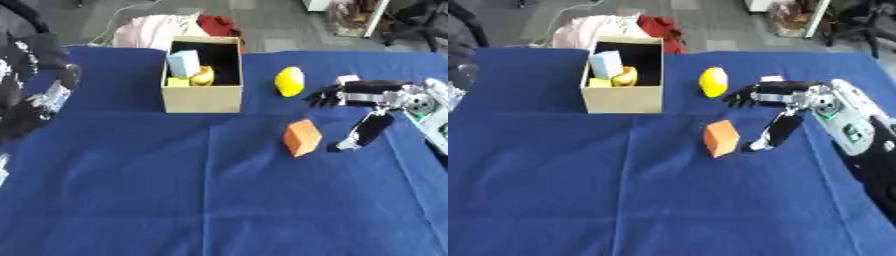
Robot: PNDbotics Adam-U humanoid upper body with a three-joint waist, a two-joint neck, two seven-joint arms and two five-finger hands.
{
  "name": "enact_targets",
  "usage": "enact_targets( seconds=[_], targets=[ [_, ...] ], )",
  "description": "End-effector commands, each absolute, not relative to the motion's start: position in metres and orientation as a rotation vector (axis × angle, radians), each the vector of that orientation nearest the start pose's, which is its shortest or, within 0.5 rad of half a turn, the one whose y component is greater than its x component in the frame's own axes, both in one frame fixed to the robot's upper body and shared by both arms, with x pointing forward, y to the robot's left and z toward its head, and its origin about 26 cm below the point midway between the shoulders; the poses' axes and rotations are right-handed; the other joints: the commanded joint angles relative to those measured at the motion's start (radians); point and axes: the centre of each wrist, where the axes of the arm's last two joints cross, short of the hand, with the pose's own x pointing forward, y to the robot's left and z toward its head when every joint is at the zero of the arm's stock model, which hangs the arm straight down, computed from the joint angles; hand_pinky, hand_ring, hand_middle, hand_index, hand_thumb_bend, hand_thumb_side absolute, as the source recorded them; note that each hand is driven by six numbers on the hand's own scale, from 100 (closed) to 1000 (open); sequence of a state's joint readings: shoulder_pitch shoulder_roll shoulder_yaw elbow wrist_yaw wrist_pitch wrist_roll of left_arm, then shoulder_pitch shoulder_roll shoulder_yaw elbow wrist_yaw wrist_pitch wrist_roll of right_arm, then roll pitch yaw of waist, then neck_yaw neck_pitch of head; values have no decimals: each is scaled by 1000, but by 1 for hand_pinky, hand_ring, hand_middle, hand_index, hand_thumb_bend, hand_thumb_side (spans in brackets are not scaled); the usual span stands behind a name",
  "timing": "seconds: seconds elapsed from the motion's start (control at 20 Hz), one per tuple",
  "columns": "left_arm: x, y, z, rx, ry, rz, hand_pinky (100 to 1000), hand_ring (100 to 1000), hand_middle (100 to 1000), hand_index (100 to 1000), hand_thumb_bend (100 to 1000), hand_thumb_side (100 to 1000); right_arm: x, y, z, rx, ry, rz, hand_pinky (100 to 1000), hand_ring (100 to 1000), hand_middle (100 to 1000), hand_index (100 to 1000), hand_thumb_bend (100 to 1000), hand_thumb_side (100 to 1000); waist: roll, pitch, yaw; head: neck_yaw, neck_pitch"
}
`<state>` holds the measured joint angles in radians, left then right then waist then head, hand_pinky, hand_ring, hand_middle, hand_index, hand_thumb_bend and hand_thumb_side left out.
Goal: Pick up objects on the table and place them in the box.
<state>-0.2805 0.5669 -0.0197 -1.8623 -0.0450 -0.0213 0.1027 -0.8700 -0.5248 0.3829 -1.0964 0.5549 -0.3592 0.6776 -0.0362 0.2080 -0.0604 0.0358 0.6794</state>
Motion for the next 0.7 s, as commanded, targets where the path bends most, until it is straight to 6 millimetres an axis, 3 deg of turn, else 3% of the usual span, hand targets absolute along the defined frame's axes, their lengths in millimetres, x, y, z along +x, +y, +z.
enact_targets(
  seconds=[0.05, 0.55, 0.7],
  targets=[
    [313, 311, 198, 487, -2156, -499, 803, 640, 656, 826, 419, 549, 460, -253, 193, -445, -1380, 1926, 834, 864, 860, 1000, 470, 303, -10, -11, 2, -5, -14],
    [313, 310, 194, 483, -2152, -490, 803, 636, 652, 825, 415, 549, 465, -243, 177, -425, -1350, 1972, 831, 841, 818, 958, 423, 279, -12, -7, 16, -8, -17],
    [313, 310, 193, 481, -2149, -485, 803, 636, 652, 824, 413, 549, 465, -245, 173, -428, -1333, 1981, 825, 824, 773, 921, 372, 229, -13, -7, 16, -8, -16]
  ],
)
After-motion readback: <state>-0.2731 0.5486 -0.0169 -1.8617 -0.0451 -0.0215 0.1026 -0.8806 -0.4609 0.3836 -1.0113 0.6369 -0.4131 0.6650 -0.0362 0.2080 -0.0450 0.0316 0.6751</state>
